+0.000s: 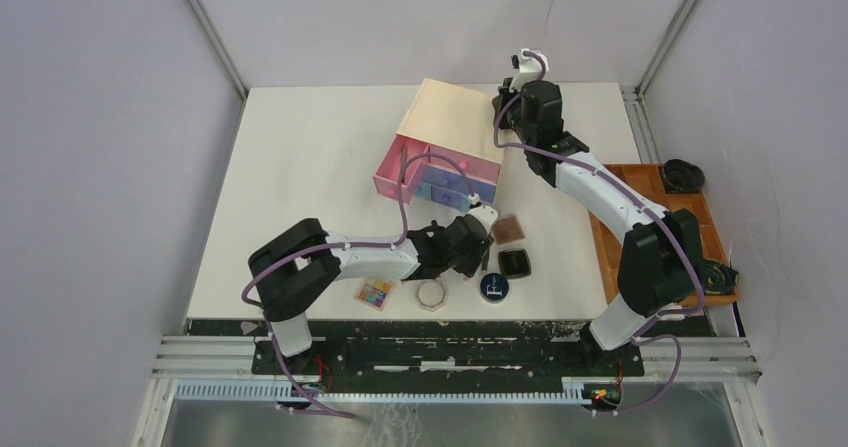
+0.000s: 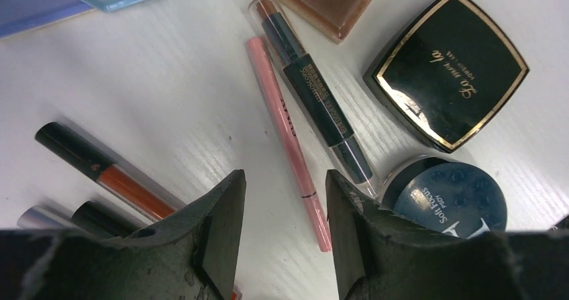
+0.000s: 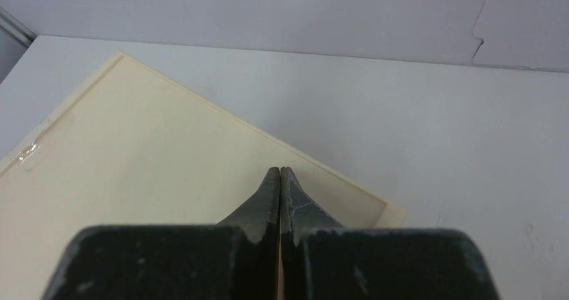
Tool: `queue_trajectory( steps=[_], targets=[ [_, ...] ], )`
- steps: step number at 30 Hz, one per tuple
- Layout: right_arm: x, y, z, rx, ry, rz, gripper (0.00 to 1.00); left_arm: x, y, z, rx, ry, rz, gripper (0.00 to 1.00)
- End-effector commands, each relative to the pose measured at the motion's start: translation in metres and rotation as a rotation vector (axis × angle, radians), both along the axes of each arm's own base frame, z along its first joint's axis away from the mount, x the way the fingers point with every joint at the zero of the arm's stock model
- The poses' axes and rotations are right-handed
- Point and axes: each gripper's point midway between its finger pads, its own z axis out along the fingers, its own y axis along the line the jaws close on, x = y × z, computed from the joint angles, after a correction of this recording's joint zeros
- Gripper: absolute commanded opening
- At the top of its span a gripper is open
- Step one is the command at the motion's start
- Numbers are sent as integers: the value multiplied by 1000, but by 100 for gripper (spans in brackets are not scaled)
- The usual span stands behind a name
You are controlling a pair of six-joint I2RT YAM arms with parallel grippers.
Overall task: Organize the makeup
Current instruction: Pick up the makeup from the center of the board.
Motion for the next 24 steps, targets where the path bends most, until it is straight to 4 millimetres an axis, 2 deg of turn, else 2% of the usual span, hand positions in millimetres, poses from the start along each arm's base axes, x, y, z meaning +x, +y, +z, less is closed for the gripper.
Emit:
queue_trajectory(
  steps=[1, 9, 13, 17, 20, 24],
  targets=[
    [-50, -32, -142, -200, 453, -29, 1, 9, -16, 3, -68, -12, 36, 55],
    [-50, -33, -143, -202, 454, -33, 1, 3, -17, -15, -37, 27, 19, 61],
    [-49, -33, -143, -202, 455, -33, 1, 1, -16, -23, -8, 45, 8, 59],
    [-50, -33, -143, -204, 453, -36, 1, -3, -13, -35, 38, 74, -13, 35],
    [-50, -34, -142, -206, 452, -39, 1, -6, -8, -40, 64, 87, -14, 6],
    [-50, -34, -141, -202, 450, -37, 1, -5, -1, -28, 83, 64, -17, 3]
  ],
)
